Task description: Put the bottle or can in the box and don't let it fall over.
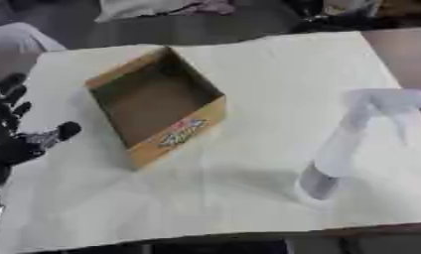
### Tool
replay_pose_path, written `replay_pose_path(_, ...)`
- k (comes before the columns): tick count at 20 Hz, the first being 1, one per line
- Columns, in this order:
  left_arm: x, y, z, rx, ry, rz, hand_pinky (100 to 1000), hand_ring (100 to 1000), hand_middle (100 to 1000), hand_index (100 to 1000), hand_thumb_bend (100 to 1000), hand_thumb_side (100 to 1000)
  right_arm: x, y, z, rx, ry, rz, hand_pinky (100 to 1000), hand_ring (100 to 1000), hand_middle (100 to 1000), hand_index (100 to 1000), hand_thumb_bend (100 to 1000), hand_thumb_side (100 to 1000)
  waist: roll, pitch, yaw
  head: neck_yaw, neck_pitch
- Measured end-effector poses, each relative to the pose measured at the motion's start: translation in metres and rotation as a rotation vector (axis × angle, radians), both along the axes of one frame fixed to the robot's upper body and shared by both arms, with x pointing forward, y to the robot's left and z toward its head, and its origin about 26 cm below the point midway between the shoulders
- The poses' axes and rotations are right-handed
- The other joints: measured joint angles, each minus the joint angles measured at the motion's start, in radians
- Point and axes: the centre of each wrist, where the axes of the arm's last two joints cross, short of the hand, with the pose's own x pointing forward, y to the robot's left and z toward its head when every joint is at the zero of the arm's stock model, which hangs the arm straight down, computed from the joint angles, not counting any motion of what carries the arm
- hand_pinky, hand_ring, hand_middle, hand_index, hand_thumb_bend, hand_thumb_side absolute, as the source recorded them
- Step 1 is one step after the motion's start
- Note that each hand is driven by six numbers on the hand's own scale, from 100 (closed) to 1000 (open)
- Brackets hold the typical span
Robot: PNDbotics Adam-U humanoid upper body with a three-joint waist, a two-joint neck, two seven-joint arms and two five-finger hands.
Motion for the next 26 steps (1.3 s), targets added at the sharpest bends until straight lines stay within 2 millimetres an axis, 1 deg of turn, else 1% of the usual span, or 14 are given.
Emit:
replay_pose_path(7, 0.0, 0.0, 0.0, 0.0, 0.002, -0.001, 1000, 1000, 970, 870, 1000, 100, 0.004, 0.01, 0.007, -0.016, -0.001, 0.064, 1000, 1000, 1000, 1000, 115, 100, 0.001, 0.0, 0.001, -0.032, 0.0)
replay_pose_path(9, 0.0, 0.0, 0.0, 0.0, 0.003, -0.001, 1000, 1000, 970, 870, 1000, 100, 0.006, 0.012, 0.009, -0.021, 0.005, 0.086, 1000, 1000, 1000, 1000, 100, 100, 0.001, 0.0, 0.002, -0.037, 0.0)
replay_pose_path(16, 0.0, 0.0, 0.0, 0.0, 0.004, -0.005, 1000, 1000, 970, 869, 1000, 100, 0.011, 0.023, 0.015, -0.04, 0.0, 0.172, 1000, 1000, 1000, 1000, 100, 100, 0.003, -0.001, 0.002, -0.044, 0.0)
replay_pose_path(20, 0.0, 0.0, 0.0, 0.0, 0.005, -0.007, 1000, 1000, 969, 869, 1000, 100, 0.012, 0.025, 0.016, -0.049, 0.006, 0.192, 1000, 1000, 1000, 1000, 100, 100, 0.004, -0.001, 0.003, -0.044, 0.0)
replay_pose_path(22, 0.0, 0.0, 0.0, -0.001, 0.005, -0.009, 1000, 1000, 969, 869, 1000, 100, 0.012, 0.026, 0.016, -0.052, 0.008, 0.197, 1000, 1000, 1000, 1000, 100, 153, 0.004, -0.001, 0.003, -0.044, 0.0)
replay_pose_path(23, 0.0, 0.0, 0.0, -0.002, 0.005, -0.01, 1000, 1000, 969, 869, 1000, 100, 0.012, 0.026, 0.016, -0.053, 0.008, 0.198, 1000, 1000, 1000, 1000, 100, 234, 0.004, -0.001, 0.003, -0.044, 0.0)
replay_pose_path(26, 0.0, 0.0, 0.0, -0.002, 0.005, -0.01, 1000, 1000, 969, 868, 1000, 100, 0.012, 0.027, 0.015, -0.054, 0.012, 0.201, 1000, 1000, 1000, 1000, 100, 284, 0.004, -0.001, 0.003, -0.044, 0.0)
